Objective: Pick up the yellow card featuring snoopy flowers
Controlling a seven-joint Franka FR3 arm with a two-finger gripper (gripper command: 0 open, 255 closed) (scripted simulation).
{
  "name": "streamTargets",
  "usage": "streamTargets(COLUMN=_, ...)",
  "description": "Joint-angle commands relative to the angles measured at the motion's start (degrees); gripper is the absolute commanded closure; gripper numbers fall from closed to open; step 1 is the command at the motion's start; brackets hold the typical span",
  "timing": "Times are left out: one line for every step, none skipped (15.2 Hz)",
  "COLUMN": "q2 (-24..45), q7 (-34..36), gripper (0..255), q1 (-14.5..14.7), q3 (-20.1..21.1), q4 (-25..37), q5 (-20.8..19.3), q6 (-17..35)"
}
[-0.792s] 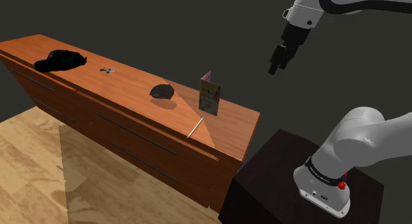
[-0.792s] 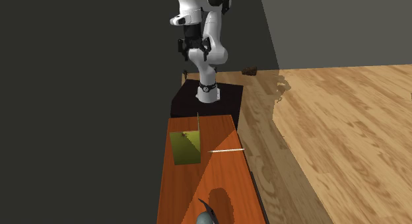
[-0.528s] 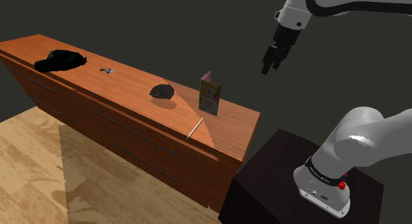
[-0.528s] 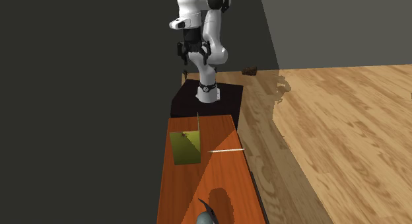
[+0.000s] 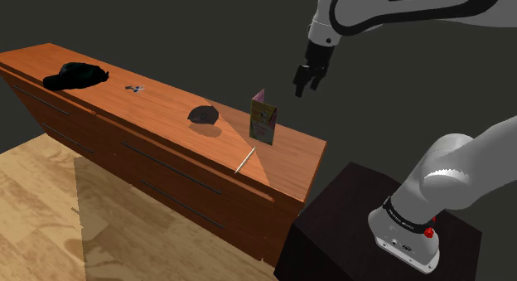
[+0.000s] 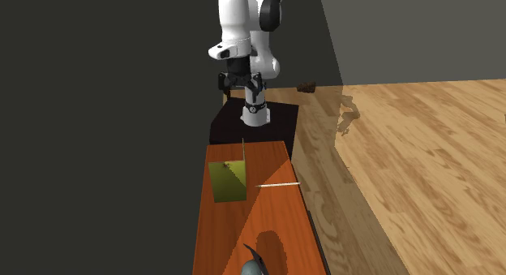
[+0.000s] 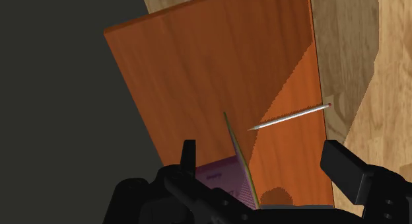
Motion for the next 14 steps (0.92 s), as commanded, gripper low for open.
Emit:
streamTargets(q2=4.85, q7=0.79, gripper=0, q1=0.19, q3=0.79, q4=2.88, q5=-0.32, q6=1.77)
streamTargets(q2=7.14, q7=1.17, gripper=0, q1=0.27, q3=1.13, q4=4.30, q5=-0.55, q6=2.53)
streamTargets(q2=9.43, q7=1.57, gripper=0, q1=0.35, q3=1.47, q4=5.80, q5=-0.82, q6=3.21)
streamTargets(q2=11.72, q7=1.97, gripper=0, q1=0.43, q3=1.79, q4=7.37, q5=-1.12, q6=3.82)
streamTargets(q2=14.02, q7=2.39, gripper=0, q1=0.52, q3=2.10, q4=9.01, q5=-1.46, q6=4.36)
streamTargets(q2=16.33, q7=2.82, gripper=0, q1=0.61, q3=2.38, q4=10.72, q5=-1.83, q6=4.82)
streamTargets(q2=18.64, q7=3.25, gripper=0, q1=0.73, q3=2.64, q4=12.51, q5=-2.23, q6=5.21)
streamTargets(q2=20.96, q7=3.70, gripper=0, q1=0.86, q3=2.88, q4=14.38, q5=-2.65, q6=5.52)
streamTargets(q2=23.29, q7=4.14, gripper=0, q1=1.01, q3=3.09, q4=16.32, q5=-3.10, q6=5.76)
streamTargets(q2=25.62, q7=4.58, gripper=0, q1=1.18, q3=3.28, q4=18.35, q5=-3.57, q6=5.92)
streamTargets(q2=27.97, q7=5.02, gripper=0, q1=1.37, q3=3.44, q4=20.47, q5=-4.05, q6=6.00)
streamTargets(q2=30.33, q7=5.45, gripper=0, q1=1.58, q3=3.57, q4=22.67, q5=-4.55, q6=6.00)
streamTargets(q2=32.72, q7=5.87, gripper=0, q1=1.81, q3=3.68, q4=24.97, q5=-5.05, q6=5.92)
streamTargets(q2=35.12, q7=6.27, gripper=0, q1=2.05, q3=3.77, q4=27.37, q5=-5.56, q6=5.76)
